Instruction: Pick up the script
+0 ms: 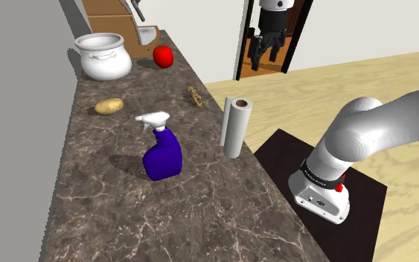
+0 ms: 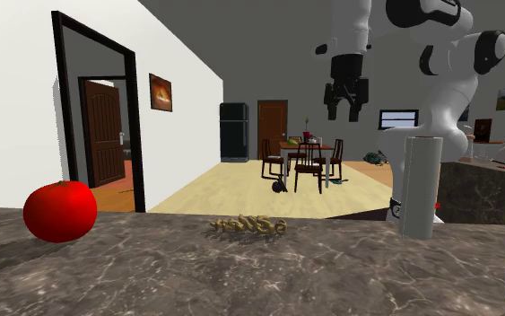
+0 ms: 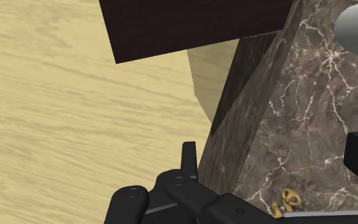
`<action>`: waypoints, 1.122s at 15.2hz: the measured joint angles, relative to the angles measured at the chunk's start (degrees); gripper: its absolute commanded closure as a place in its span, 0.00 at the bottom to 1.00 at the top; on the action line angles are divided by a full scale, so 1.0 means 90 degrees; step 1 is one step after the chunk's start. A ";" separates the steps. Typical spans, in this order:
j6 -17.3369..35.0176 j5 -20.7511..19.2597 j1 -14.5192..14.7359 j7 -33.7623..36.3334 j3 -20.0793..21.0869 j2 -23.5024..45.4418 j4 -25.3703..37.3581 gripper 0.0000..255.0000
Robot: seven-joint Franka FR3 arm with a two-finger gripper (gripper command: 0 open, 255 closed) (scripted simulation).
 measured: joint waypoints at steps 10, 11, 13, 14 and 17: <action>0.1354 0.0155 -0.0094 0.0425 0.0126 0.1867 0.0492 0.00; 0.1494 0.0170 -0.0103 0.0473 0.0136 0.2069 0.0552 0.00; 0.1786 0.0189 -0.0122 0.0577 0.0163 0.2592 0.0782 0.00; 0.1878 0.0205 -0.0121 0.0644 0.0185 0.2800 0.0897 0.00; 0.2255 0.0217 -0.0153 0.0763 0.0192 0.3528 0.1245 0.00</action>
